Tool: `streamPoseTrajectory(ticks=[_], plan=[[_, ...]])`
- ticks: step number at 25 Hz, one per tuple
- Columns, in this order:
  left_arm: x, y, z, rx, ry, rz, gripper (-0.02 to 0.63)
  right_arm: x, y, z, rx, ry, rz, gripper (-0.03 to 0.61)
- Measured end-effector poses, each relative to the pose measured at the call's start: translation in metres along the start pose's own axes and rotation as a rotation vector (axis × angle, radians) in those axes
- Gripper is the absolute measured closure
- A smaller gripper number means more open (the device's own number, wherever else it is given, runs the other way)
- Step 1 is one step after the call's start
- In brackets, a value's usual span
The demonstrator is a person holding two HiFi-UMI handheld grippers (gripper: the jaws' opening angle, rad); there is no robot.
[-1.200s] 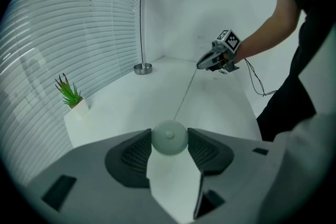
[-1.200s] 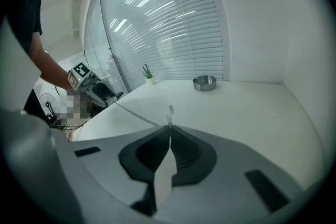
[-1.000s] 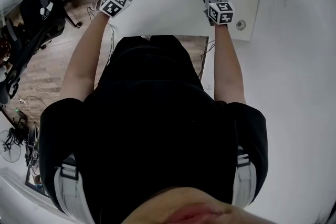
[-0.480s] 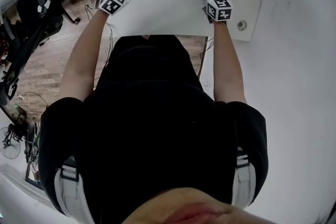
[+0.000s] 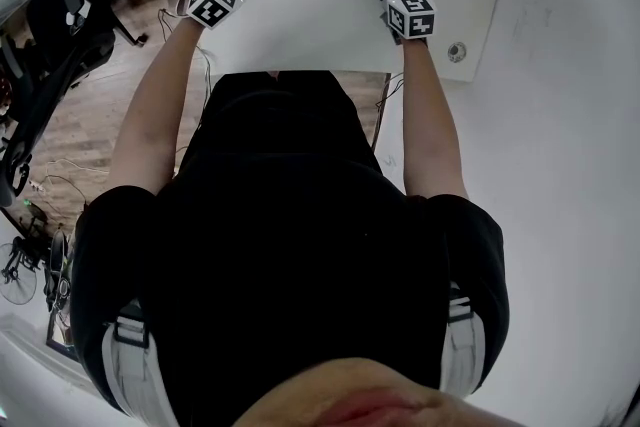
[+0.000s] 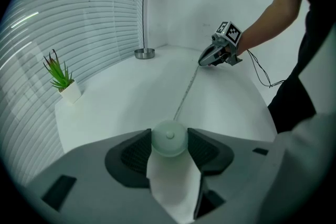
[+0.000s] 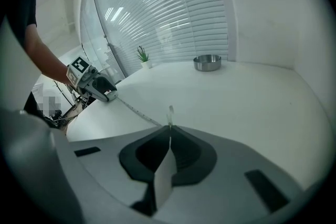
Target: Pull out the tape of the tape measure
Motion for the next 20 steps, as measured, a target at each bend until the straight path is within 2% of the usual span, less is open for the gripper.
streamPoseTrajectory(ticks=[20], plan=[[-0.0023, 0.0015, -0.0008, -0.006, 0.018, 0.004, 0.371, -0.0009, -0.0014, 0.0055, 0.003, 0.034, 0.013, 0.557]])
Point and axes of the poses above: the fingertips, and each gripper's own axes: x backward along the fingers, y to its left, z out of its underside, the point moved 7 cm from there along x, backward along the fingers, and after that the axes turned 4 degrees about z, right-handed, at the moved point
